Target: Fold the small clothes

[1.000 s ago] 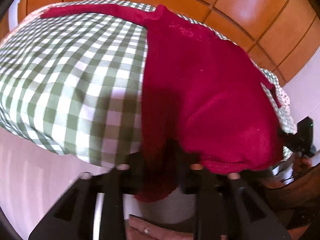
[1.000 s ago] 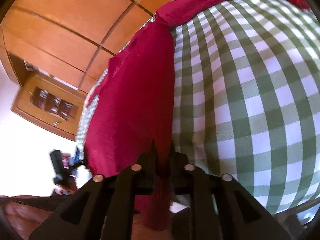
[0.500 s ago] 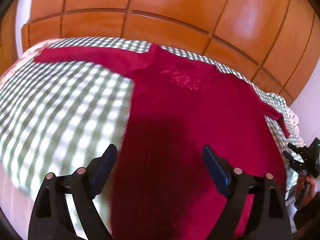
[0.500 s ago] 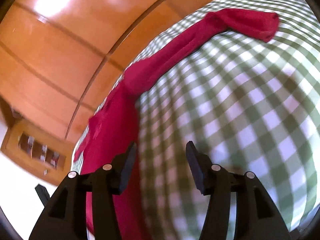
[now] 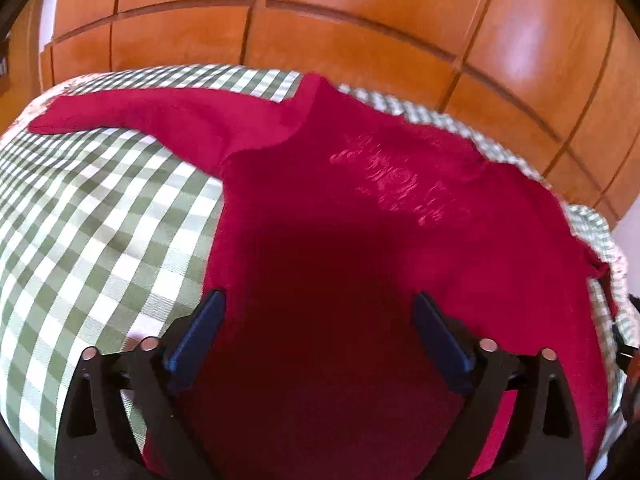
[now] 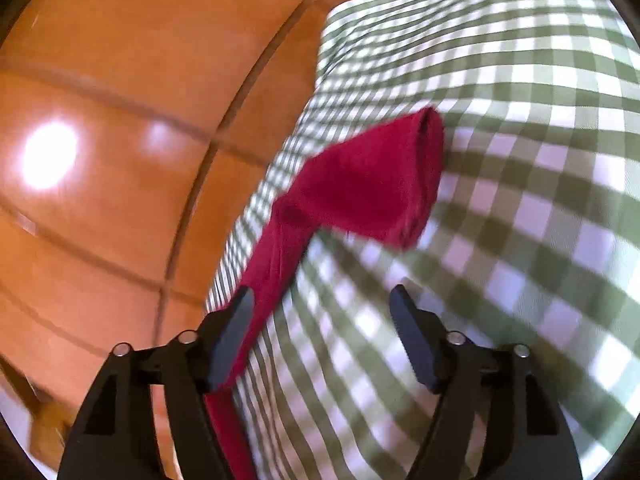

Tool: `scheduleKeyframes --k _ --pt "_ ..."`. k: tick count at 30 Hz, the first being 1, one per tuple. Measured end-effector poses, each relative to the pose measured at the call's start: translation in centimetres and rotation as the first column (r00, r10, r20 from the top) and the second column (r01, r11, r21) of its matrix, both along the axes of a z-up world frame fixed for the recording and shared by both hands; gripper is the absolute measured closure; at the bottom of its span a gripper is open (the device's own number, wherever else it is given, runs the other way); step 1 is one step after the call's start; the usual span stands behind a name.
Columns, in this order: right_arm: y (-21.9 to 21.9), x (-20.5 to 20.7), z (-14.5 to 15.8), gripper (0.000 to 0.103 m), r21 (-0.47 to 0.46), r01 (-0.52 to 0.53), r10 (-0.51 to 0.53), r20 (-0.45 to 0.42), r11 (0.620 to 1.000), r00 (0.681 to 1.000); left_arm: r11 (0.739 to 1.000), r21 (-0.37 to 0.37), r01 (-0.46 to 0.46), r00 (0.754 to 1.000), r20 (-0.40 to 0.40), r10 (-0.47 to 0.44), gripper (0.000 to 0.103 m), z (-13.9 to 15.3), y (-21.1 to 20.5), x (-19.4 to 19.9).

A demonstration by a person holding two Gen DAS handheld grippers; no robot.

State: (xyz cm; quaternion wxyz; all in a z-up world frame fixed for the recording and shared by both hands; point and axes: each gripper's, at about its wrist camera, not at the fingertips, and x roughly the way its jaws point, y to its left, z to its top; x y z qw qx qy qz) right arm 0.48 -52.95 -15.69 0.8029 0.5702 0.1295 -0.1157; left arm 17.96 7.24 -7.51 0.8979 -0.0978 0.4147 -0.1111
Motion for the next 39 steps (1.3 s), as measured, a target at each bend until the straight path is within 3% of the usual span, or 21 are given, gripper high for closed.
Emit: scheduleKeyframes --k 5,9,13,15,26,34,39 --pt "-2.4 0.7 -0.4 0.037 0.078 0.117 -0.115 -0.027 0.99 0.993 0.999 -0.039 -0.008 1.0 0.02 0.009 0.005 -0.2 0.7 -0.7" --pt "-3.2 1.3 -0.7 0.064 0.104 0.177 -0.169 -0.083 0.979 0.982 0.999 -0.031 -0.009 1.0 0.02 0.01 0.005 -0.1 0.4 -0.8" --pt "-4.5 1.4 -1.9 0.096 0.182 0.217 -0.208 -0.07 0.959 0.976 1.0 -0.024 -0.01 1.0 0.021 0.01 0.005 -0.2 0.3 -0.8" --pt "-5.0 1.1 -2.2 0.096 0.213 0.226 -0.226 -0.029 0.95 0.974 1.0 -0.026 -0.008 1.0 0.021 0.008 0.005 -0.2 0.3 -0.7" --pt "-7.9 -1.7 1.7 0.095 0.034 0.324 -0.32 -0.084 0.945 0.944 1.0 -0.017 -0.007 1.0 0.02 0.007 0.004 -0.3 0.2 -0.6" --pt "-4.2 3.0 6.6 0.095 -0.141 0.191 -0.201 -0.06 0.971 0.978 1.0 -0.029 -0.003 1.0 0.022 0.003 0.004 -0.3 0.4 -0.5" --pt "1.0 7.0 9.0 0.095 -0.232 0.051 -0.065 -0.052 0.971 0.997 0.999 -0.045 -0.002 1.0 0.026 0.003 0.004 -0.3 0.6 -0.7"
